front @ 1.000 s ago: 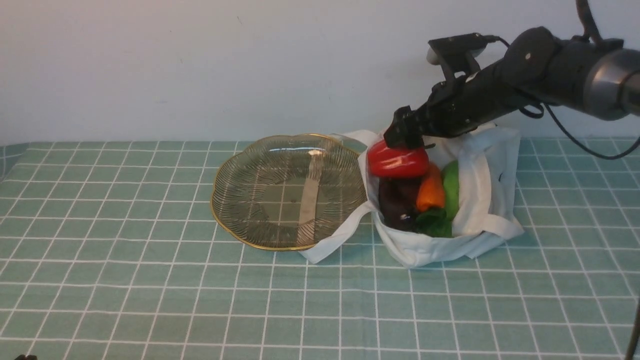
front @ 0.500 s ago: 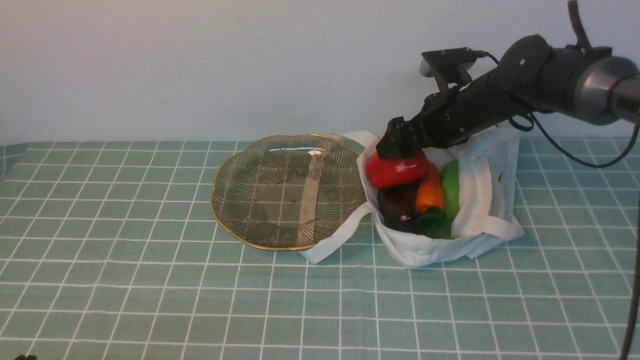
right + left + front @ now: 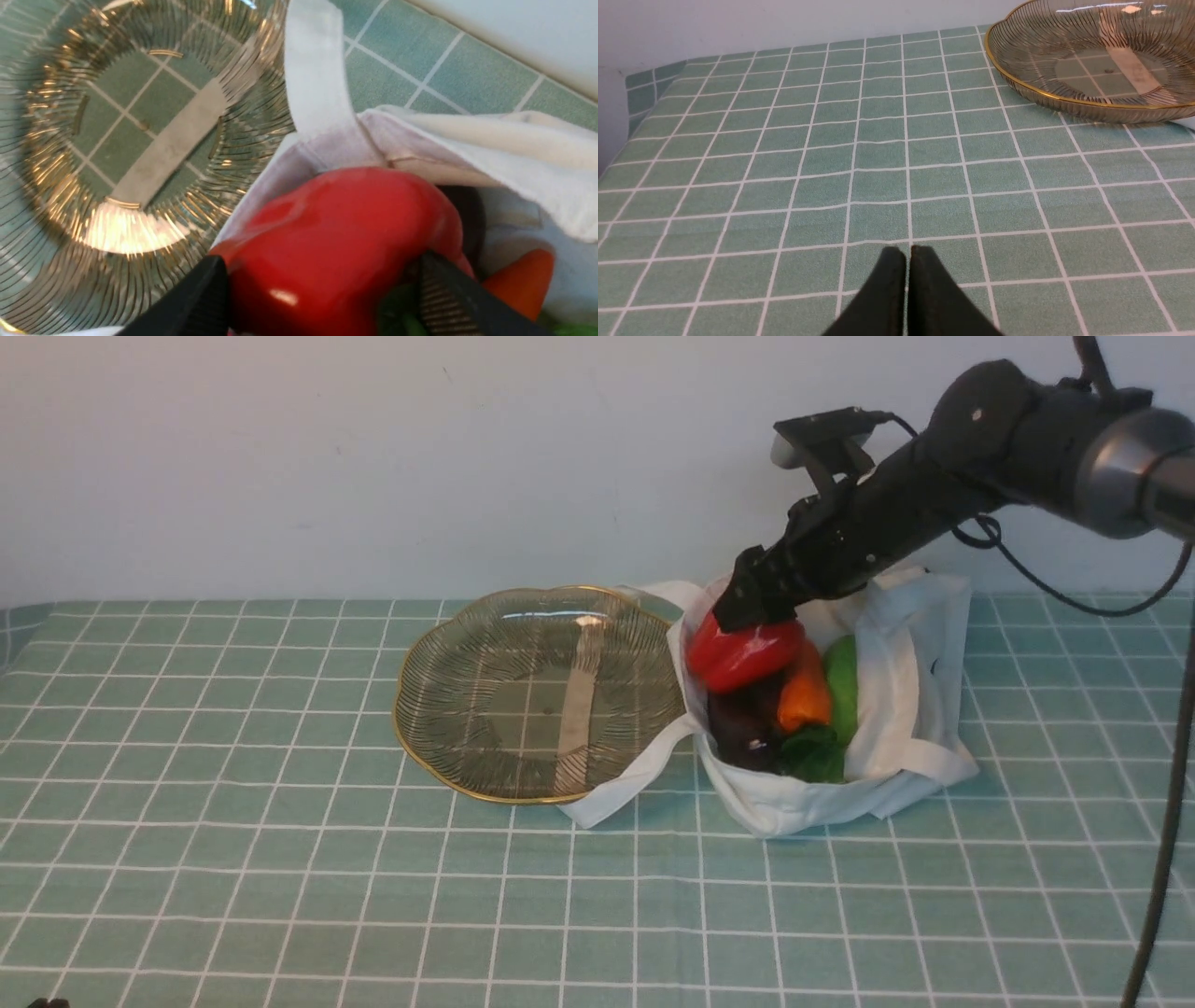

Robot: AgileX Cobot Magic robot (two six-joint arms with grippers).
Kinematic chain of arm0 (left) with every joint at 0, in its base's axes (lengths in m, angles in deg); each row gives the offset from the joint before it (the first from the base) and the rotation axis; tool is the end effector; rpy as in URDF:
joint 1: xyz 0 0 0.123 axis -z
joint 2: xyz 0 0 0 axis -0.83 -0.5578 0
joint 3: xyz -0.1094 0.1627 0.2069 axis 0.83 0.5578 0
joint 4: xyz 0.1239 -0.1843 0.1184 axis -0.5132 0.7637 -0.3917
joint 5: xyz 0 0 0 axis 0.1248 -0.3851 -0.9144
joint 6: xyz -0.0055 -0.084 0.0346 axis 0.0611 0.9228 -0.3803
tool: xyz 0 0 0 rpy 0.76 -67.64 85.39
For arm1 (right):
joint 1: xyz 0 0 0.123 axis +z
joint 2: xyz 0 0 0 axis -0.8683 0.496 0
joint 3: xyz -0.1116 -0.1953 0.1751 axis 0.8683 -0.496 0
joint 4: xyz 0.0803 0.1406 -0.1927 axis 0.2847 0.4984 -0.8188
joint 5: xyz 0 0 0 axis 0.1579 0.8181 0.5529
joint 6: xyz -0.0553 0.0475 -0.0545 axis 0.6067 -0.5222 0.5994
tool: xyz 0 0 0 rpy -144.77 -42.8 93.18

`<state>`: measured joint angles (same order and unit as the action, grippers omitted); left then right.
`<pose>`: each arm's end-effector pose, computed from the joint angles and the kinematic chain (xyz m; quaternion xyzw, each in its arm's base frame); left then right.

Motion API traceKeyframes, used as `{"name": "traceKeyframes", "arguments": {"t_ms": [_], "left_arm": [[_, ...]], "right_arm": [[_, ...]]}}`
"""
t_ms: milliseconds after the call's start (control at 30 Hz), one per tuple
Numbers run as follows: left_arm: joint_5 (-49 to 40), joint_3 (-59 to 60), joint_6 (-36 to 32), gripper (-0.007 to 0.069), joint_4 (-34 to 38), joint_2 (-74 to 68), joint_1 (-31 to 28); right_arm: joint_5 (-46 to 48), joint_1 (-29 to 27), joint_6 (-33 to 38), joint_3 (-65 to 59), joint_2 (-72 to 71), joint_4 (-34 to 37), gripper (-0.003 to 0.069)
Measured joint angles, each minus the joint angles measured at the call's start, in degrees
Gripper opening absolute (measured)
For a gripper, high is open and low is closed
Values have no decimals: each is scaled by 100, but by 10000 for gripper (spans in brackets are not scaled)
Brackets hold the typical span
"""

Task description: Take vegetables from cloth bag on blue coffee tablecloth place on plate.

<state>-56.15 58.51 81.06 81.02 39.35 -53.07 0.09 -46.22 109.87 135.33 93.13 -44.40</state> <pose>0.0526 -0.0013 0.1701 0.0334 0.8060 0.0035 0.5909 0.4502 0.1510 0.2296 -0.2915 0.9075 0.1998 0.2268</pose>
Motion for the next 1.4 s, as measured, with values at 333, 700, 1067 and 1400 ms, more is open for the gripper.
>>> {"name": "traceKeyframes", "arguments": {"t_ms": [333, 700, 1067, 1400], "left_arm": [[0, 0, 0, -5, 0, 0, 0], [0, 0, 0, -5, 0, 0, 0], [0, 0, 0, -5, 0, 0, 0], [0, 0, -34, -5, 0, 0, 0]], "right_arm": [[826, 7, -481, 1032, 2, -118, 461], [302, 910, -226, 1352, 211, 1024, 461], [-911, 1350, -116, 1352, 925, 1015, 629], [433, 811, -352, 1664, 150, 266, 667]]}}
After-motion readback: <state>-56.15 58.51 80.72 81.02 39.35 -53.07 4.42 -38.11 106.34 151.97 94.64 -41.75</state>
